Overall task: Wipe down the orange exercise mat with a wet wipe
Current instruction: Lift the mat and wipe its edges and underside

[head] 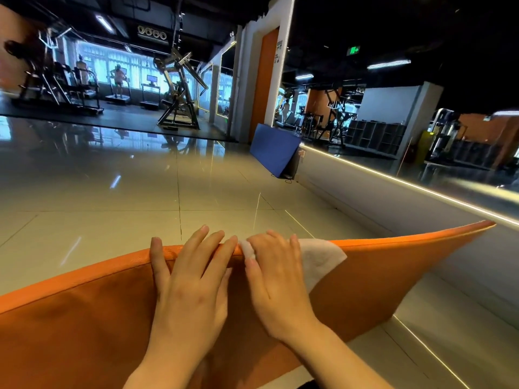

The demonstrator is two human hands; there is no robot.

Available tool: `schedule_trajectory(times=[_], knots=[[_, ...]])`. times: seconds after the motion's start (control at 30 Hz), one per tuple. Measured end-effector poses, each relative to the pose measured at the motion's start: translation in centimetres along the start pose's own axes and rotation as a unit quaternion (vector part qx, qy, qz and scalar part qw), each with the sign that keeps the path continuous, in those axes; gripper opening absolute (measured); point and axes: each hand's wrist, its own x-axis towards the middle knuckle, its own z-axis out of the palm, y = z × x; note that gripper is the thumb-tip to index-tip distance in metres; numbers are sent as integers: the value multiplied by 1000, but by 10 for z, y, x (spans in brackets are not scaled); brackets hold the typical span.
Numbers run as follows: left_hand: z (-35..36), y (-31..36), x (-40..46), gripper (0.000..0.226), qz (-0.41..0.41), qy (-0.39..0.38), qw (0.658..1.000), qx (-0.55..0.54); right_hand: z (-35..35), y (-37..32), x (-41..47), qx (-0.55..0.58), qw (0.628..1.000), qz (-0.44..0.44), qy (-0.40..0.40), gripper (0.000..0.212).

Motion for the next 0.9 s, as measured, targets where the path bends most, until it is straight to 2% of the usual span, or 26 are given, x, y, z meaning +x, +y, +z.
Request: schedule_trajectory(times=[0.07,0.17,0.27,0.33,0.4,0.47,0.57,0.67,0.77,0.83,0.9], knots=[[-9,0,-6,42,-10,6,1000,10,-9,16,11,-13,998,-41,-35,41],[-30,0,-20,50,-53,-20,994,90,-16,34,27,-46,996,-41,-68,49],[-52,-3,-27,61,-116,-50,981,150,-10,40,34,-65,996,-23,-56,53],[-63,-10,-28,65,-140,-59,976,158,-4,37,35,-50,998,11,-32,48],[-68,-19,-29,68,-138,-62,977,148,4,25,33,-28,998,47,10,47],[-70,-27,-26,70,-131,-56,982,122,18,0,29,-18,999,44,28,56],[-70,-41,-19,55,-113,-32,990,82,36,-56,24,14,1000,18,-20,64],[-70,-54,-15,45,-94,-10,994,46,35,-86,26,32,997,-40,-60,59],[-71,-60,-13,41,-85,-2,996,22,20,-67,30,18,992,-98,-80,55],[-72,-63,-13,41,-75,0,997,17,11,-34,33,-2,994,-86,-69,52],[-73,-66,-14,39,-54,1,998,14,0,13,33,-39,998,-46,-15,49]])
